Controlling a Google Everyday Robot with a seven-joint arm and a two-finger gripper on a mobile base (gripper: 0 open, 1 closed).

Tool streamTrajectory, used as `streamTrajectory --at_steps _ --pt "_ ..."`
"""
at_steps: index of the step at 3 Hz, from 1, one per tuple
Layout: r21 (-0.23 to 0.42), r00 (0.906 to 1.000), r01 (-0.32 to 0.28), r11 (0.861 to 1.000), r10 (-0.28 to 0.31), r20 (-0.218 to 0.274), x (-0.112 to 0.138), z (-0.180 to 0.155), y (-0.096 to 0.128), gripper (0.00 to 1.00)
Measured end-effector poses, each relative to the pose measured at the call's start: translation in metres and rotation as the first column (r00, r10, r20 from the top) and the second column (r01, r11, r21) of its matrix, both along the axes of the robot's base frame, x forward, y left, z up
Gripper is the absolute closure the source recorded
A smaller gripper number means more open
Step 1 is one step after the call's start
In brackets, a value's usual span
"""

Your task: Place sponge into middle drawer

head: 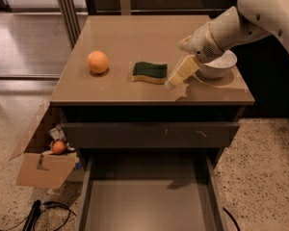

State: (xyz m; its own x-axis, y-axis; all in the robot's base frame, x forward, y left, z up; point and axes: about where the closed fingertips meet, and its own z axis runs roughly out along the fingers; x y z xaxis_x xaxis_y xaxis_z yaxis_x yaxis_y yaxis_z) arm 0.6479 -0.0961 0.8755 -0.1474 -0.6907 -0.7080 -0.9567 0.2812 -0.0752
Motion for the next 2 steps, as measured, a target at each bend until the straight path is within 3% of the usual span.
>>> streamTrajectory --at_steps 2 --pt "0.001 0.9998 -0.013 1.000 0.013 -0.014 0.031 -0.013 0.033 0.00"
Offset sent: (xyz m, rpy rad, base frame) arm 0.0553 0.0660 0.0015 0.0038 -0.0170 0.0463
